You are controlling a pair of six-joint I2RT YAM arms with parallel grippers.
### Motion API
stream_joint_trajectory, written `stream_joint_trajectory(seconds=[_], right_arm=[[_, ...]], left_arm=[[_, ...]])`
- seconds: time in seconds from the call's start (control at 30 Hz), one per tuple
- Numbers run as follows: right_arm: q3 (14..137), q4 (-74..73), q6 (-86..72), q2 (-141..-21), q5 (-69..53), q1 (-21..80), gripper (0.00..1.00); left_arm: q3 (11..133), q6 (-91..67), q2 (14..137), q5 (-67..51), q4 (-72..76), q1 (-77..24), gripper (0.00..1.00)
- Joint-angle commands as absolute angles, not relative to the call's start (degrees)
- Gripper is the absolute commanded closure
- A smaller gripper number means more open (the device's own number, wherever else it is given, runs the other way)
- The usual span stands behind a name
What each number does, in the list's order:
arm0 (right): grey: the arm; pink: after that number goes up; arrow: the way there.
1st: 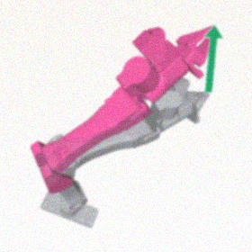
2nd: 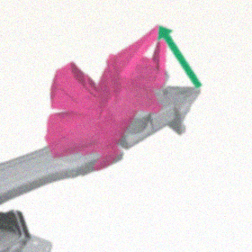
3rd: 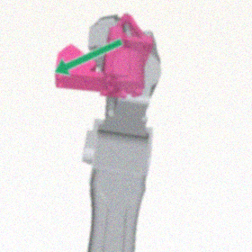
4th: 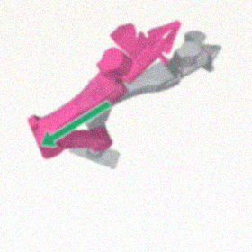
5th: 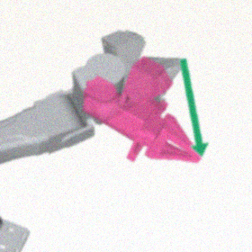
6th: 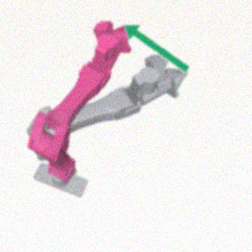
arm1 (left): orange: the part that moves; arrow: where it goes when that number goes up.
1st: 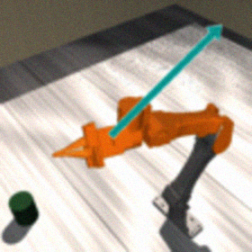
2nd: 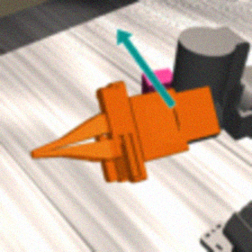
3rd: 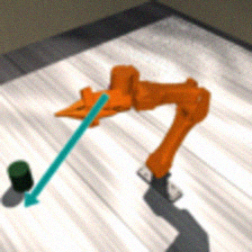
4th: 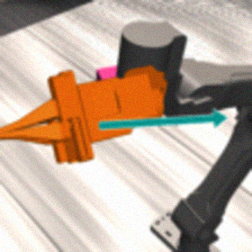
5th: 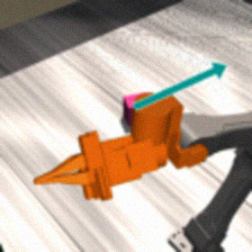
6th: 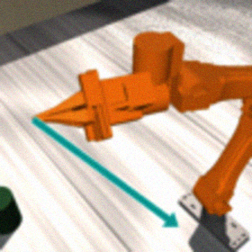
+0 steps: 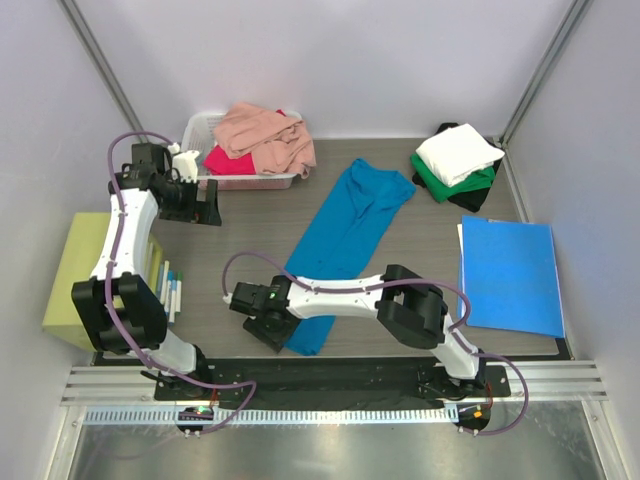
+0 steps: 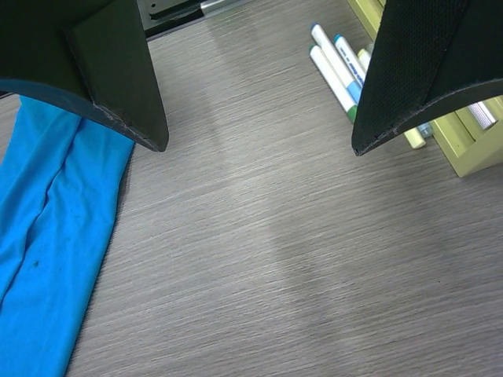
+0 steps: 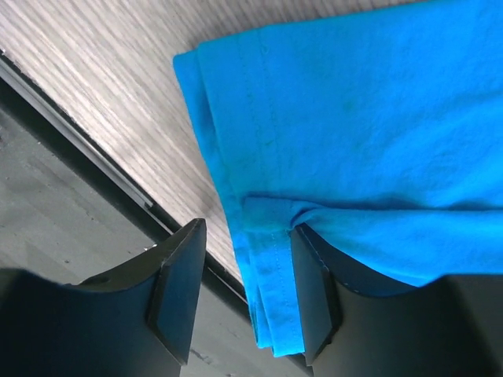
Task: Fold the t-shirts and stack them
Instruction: Fold the tshirt
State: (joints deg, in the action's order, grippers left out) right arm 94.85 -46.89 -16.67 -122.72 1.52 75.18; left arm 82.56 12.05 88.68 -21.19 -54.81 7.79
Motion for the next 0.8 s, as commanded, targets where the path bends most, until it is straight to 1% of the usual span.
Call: stream_joint_trajectory(seconds=[0.0,0.07,0.1,0.17,0.2,0.27,0.3,0.33,0.57,0.77], right_arm=[[94.3,-45.1,-16.0,-123.4,-1.7,74.4,0.5],[93.9,-44.3,-16.3,-123.3,-2.2,74.0,0.55],[93.5,-44.1,-16.3,-123.6,-2.4,73.6,0.63],[93.4,-43.9,-16.7,-123.7,-2.7,73.2,0.72],[93.5,-43.9,-16.7,-123.6,-2.7,73.1,0.82],[93.7,-44.2,-16.7,-123.7,-2.5,73.0,0.9],[94.0,-44.5,-16.8,-123.7,-2.5,73.0,0.96],[94.2,-45.0,-16.7,-123.7,-2.3,73.0,0.99],[97.9,-50.1,-15.5,-123.1,-2.1,73.0,0.99],[103.4,-55.6,-16.1,-120.0,-6.9,73.0,0.99]], left_arm=[[84.3,12.9,86.0,-21.8,-55.0,8.3,0.0],[84.3,13.0,85.8,-21.5,-55.0,8.3,0.0],[84.3,13.1,85.7,-21.5,-55.1,8.3,0.0],[84.2,13.4,85.5,-21.4,-55.1,8.3,0.0],[84.0,13.4,85.5,-21.3,-55.1,8.3,0.0],[83.8,13.7,85.2,-21.0,-54.9,8.3,0.0],[83.6,13.7,85.1,-21.1,-55.0,8.3,0.0],[83.4,13.9,84.9,-21.1,-54.8,8.5,0.0],[82.4,14.2,84.3,-20.9,-54.5,8.7,0.0],[82.2,14.1,84.2,-21.6,-54.3,8.8,0.0]])
